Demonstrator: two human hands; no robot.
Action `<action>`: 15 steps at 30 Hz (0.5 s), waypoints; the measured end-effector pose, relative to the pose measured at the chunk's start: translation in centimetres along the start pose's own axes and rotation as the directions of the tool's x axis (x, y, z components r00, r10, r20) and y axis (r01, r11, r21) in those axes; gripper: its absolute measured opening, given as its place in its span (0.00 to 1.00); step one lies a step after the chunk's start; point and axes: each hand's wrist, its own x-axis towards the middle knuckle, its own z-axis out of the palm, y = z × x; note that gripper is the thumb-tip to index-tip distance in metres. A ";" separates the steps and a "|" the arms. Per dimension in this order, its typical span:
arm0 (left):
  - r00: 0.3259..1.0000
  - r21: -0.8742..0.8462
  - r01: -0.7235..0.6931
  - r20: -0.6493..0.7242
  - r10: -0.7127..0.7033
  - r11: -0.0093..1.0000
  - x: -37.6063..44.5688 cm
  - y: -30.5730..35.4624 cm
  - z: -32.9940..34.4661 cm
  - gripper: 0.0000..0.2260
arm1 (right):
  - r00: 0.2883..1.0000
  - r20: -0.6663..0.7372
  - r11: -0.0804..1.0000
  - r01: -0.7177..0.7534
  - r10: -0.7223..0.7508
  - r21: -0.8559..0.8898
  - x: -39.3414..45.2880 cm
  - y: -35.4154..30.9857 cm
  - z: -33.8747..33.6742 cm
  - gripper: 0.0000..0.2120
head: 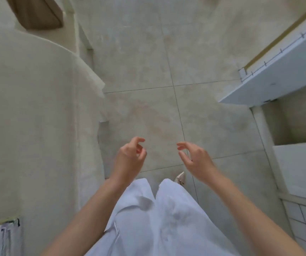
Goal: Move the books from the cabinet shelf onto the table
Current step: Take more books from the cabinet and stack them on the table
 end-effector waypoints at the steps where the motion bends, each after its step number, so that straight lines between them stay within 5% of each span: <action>1: 0.999 0.014 -0.032 0.030 0.031 0.999 0.3 1.1 1.1 0.10 | 0.999 -0.022 0.999 -0.036 0.036 0.020 -1.0 1.3 -0.6 0.14; 15: 0.879 -0.071 -0.177 0.438 0.190 0.982 1.5 23.9 26.9 0.12 | 0.869 -0.286 0.905 -0.332 0.403 0.265 -11.6 23.5 -13.6 0.16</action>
